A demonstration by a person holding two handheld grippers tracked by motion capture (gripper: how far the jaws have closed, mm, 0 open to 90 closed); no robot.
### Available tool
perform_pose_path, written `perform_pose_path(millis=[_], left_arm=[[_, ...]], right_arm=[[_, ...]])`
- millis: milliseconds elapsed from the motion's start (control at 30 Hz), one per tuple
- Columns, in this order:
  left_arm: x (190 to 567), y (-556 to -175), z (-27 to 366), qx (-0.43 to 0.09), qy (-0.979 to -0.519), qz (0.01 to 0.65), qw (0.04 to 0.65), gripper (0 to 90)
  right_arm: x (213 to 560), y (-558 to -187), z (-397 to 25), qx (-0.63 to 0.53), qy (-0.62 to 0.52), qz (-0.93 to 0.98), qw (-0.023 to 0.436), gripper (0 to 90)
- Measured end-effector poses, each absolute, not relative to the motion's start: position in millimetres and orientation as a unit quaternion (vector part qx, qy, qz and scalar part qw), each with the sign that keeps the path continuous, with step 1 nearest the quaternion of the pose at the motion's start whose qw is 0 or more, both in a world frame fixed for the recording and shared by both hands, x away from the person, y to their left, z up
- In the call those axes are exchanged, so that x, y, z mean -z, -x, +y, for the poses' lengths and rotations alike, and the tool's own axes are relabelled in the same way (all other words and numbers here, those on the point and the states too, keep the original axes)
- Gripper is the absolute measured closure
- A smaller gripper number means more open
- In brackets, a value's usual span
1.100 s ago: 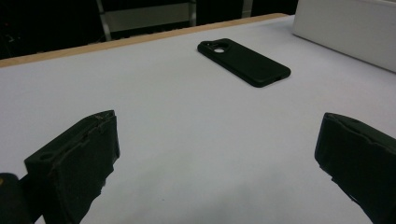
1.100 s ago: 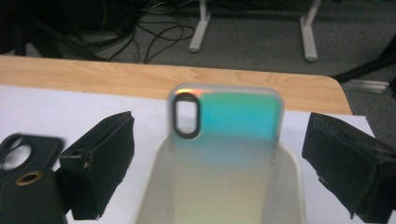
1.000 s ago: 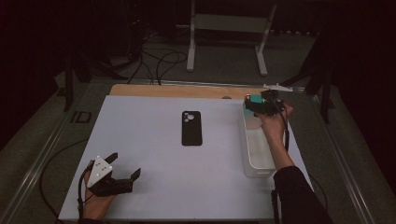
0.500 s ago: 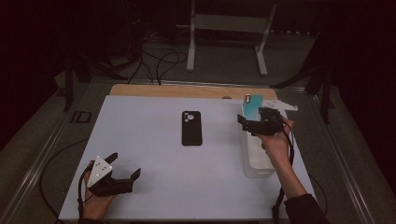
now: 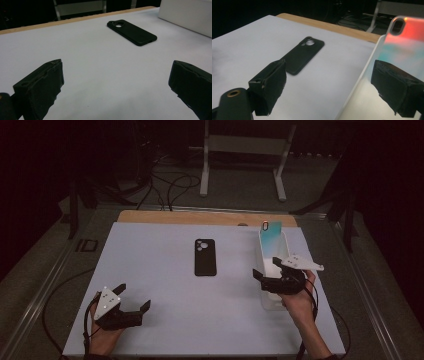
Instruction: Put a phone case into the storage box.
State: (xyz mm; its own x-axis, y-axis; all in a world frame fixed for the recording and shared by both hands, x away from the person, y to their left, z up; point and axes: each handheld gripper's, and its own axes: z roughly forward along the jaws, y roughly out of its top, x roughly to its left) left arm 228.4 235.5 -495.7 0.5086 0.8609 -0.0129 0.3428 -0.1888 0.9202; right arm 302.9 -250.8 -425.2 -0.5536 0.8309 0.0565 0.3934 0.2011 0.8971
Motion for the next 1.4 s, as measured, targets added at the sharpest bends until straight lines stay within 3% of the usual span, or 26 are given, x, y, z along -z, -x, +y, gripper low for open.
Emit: perform_pose_path(millis=[567, 1400], left_arm=[[492, -228, 234, -0.273, -0.720, 0.419, 0.482, 0.2], [465, -233, 222, -0.266, -0.725, 0.408, 0.487, 0.2]], right_arm=[[463, -259, -263, -0.505, -0.393, 0.723, 0.260, 9.3], [469, -246, -271, -0.539, -0.396, 0.690, 0.277, 9.4]])
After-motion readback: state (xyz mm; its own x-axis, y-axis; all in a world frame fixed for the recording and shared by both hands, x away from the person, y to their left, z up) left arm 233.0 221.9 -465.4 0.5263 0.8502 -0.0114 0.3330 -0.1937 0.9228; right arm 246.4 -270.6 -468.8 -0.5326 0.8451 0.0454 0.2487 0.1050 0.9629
